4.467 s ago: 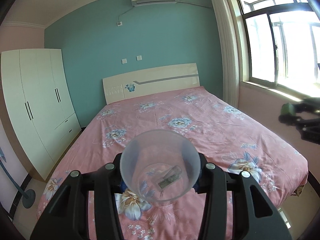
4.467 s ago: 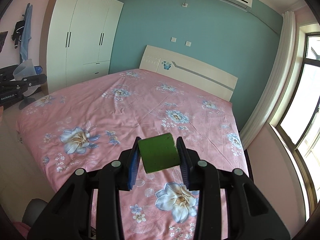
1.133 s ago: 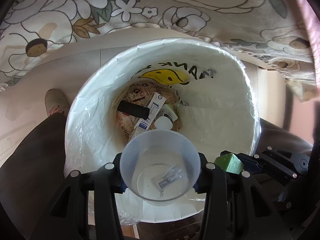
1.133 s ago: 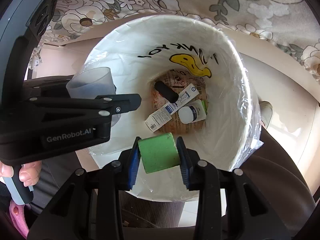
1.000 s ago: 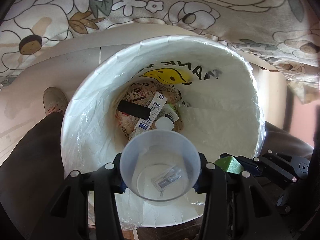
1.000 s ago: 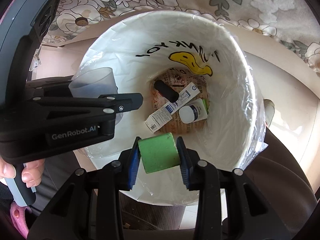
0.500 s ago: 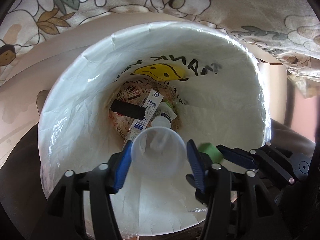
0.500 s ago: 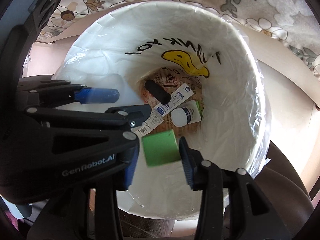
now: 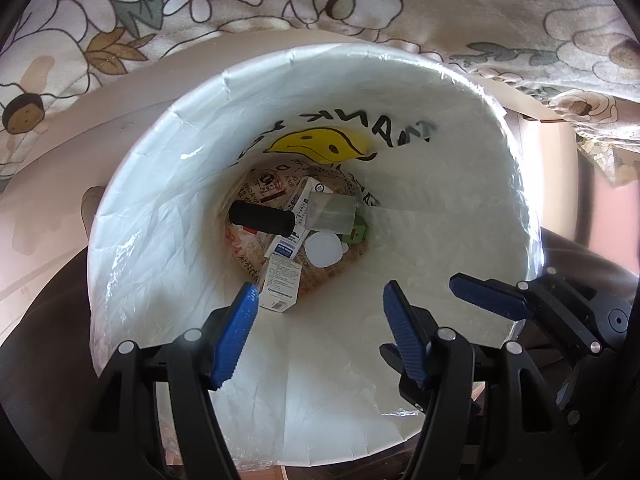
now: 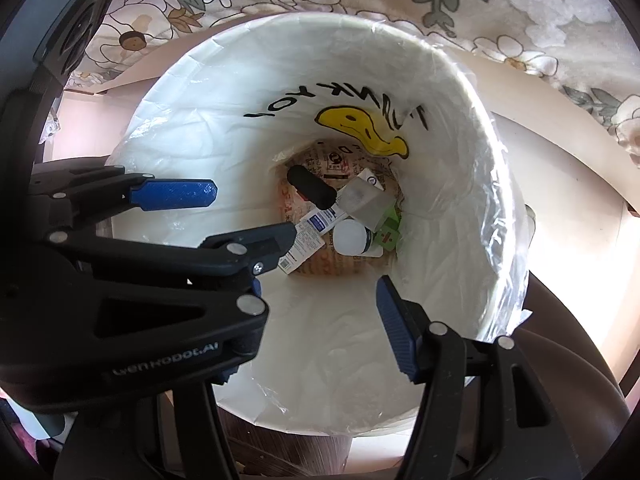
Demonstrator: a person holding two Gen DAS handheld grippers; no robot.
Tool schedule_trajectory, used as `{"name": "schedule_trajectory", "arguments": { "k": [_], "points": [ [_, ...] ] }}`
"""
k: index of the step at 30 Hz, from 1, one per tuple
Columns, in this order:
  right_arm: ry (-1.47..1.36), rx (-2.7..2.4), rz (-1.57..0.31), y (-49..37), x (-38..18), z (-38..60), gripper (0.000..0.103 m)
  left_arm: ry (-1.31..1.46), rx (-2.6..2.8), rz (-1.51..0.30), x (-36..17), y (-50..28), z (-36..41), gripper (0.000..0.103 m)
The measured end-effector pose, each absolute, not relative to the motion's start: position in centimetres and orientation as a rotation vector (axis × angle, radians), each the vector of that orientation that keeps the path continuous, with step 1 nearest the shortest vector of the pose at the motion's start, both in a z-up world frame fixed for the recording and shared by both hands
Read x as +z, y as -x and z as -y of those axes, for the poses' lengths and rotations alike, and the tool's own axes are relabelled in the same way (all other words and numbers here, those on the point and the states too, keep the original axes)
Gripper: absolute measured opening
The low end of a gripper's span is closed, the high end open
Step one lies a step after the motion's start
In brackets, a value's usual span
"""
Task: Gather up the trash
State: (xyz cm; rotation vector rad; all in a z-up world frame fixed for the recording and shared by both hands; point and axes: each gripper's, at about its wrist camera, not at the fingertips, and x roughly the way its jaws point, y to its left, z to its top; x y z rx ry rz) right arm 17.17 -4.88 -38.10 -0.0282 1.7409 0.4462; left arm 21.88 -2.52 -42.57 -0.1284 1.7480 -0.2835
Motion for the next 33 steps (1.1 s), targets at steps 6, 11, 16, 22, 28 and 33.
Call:
{"name": "schedule_trajectory", "arguments": {
  "k": [6,11,16,22,28,33],
  "points": [
    [0.034,0.44,-1.728,-16.8,-37.8,4.9,0.061,0.112,-0.274,-1.733,-41.8,-21.4,2.3,0.067],
    [0.031,0.436,-1.72,-16.5,-36.6,5.3,0.061,0.07,-0.271,-1.701,-40.6,-21.0,2.3,0.067],
    [0.086,0.439,-1.665,-16.1,-33.4,5.5,0.061,0.043,-0.253,-1.595,-36.2,-20.7,1.7,0.067],
    [0.083,0.445,-1.545,-15.6,-26.9,7.2,0.061,-0.063,-0.221,-1.376,-27.9,-19.8,1.1,0.067],
    [0.072,0.432,-1.394,-14.8,-19.1,9.3,0.061,-0.114,-0.217,-1.189,-19.5,-17.9,1.0,0.067],
    [0.044,0.407,-1.268,-13.7,-13.1,11.1,0.061,-0.142,-0.219,-1.06,-13.9,-15.8,1.2,0.071]
  ]
}}
